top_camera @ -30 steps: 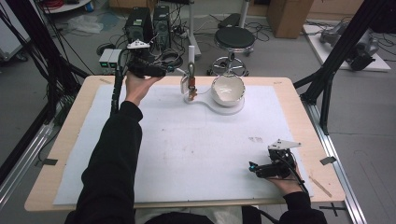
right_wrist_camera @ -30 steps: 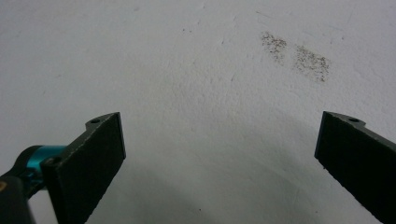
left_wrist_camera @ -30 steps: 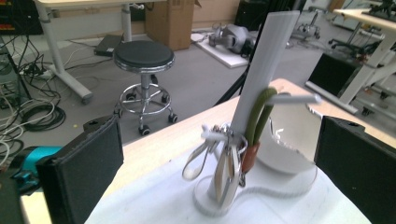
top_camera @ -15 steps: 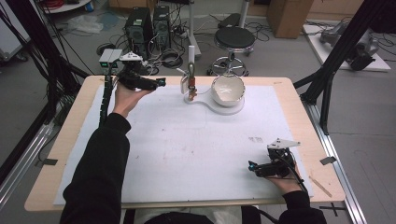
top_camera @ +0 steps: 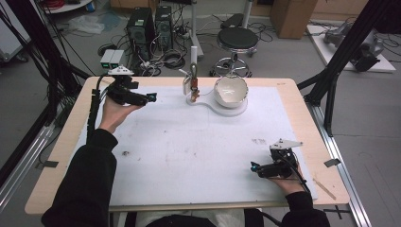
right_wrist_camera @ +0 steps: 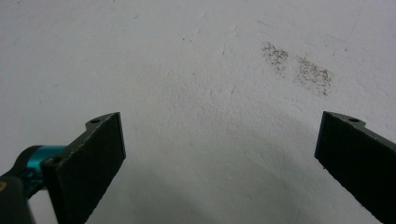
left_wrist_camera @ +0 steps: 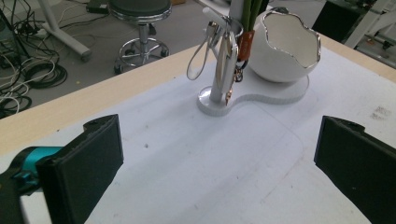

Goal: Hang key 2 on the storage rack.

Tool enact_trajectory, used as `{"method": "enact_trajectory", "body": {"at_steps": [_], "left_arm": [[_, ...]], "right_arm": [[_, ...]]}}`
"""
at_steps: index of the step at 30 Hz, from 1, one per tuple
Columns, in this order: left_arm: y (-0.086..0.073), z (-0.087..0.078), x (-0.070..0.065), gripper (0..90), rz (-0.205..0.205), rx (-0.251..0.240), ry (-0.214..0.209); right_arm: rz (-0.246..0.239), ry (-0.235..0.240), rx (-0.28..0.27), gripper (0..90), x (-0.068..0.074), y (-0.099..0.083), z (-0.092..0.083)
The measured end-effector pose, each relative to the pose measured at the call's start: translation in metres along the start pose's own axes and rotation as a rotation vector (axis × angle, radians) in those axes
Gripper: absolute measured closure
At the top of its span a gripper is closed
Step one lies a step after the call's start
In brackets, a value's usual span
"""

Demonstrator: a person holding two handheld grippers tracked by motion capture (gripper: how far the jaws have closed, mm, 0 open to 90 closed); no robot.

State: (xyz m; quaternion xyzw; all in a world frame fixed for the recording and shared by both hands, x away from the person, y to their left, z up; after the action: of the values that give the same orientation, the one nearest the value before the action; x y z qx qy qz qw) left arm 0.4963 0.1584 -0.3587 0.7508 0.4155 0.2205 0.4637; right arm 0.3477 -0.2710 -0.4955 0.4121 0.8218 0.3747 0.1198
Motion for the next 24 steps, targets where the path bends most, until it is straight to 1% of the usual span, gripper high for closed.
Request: {"method": "enact_trajectory", "body": {"at_steps": [4,12,13,16,17,19,22,24], "left_arm": [[-0.008,-0.009,-0.002,1.7,0.011,0.011,0.004],[-0.019,-0.025,-0.012,1.7,0.04,0.027,0.0],[-0.023,-0.027,-0.014,1.7,0.052,0.037,0.002],[-0.031,-0.032,-0.017,1.7,0.057,0.039,0.002],[-0.034,-0.034,-0.019,1.7,0.053,0.037,0.002],[-0.04,-0.037,-0.02,1.7,0.055,0.047,-0.002],[-0.045,-0.041,-0.02,1.7,0.053,0.057,-0.001],[-0.048,-0.045,-0.021,1.7,0.061,0.064,0.001]], "right_arm": [[-0.001,0.005,-0.001,0.9,0.0,0.002,0.001],[-0.005,0.007,-0.016,0.9,0.0,0.007,-0.001],[-0.007,0.005,-0.021,0.9,0.0,0.007,-0.001],[-0.002,0.008,-0.029,0.9,0.002,0.009,-0.004],[-0.001,0.01,-0.031,0.9,0.002,0.009,-0.004],[-0.005,0.011,-0.033,0.9,0.002,0.01,-0.004],[-0.002,0.013,-0.037,0.9,0.003,0.011,-0.005],[-0.01,0.012,-0.043,0.9,0.002,0.012,-0.005]]}}
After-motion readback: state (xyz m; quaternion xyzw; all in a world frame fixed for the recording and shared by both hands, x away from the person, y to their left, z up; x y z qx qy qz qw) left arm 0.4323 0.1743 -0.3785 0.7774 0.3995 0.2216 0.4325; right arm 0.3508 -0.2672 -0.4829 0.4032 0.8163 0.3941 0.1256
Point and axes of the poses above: each handheld gripper's, and its own axes: z roughly forward along the jaws, y roughly out of its top, x roughly to its left, the point moved 8 cm from there along z, roughly forward along the jaws, and after that the axes turned 7 degrees about y, right-handed, at the moved point
